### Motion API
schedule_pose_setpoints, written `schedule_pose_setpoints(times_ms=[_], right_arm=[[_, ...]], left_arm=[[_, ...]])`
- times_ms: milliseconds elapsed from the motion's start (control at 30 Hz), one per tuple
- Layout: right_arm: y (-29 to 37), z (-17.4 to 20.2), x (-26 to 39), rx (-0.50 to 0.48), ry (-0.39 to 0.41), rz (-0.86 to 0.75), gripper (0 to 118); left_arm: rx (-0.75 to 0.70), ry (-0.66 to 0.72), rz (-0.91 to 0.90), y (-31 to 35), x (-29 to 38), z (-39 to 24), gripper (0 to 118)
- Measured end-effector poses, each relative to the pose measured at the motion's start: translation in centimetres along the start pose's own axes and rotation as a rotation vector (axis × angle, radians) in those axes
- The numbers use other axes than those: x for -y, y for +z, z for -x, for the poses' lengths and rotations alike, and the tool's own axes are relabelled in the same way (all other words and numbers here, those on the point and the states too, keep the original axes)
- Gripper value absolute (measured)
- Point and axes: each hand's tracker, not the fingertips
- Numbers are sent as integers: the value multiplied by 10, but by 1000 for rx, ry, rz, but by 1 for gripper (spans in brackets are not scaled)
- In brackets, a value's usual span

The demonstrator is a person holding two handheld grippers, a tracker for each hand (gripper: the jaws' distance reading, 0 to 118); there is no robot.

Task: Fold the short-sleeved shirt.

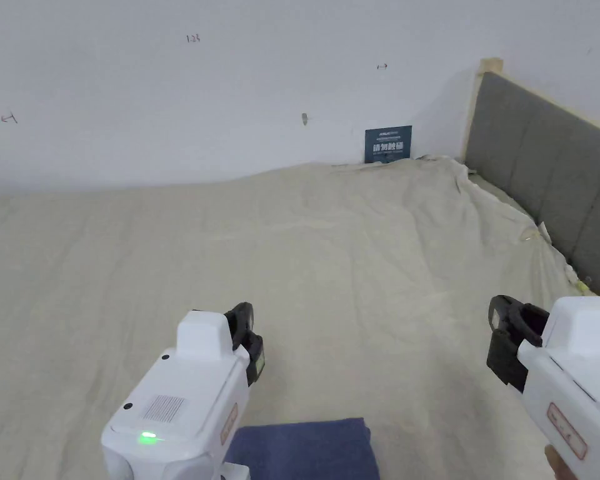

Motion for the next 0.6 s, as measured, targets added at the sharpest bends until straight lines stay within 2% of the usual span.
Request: schedule_pose_setpoints(times_ms=[233,433,600], right_arm=[[-10,32,-11,-39,33,-67,0],[-21,54,-6,-54,55,-104,0],[-27,64,0,-64,65,-108,0]], left_arm=[[-175,-11,-78,31,-21,63,0],[-291,32,-91,54,-16,100,0],[-335,76,-95,70,-10,117,0]])
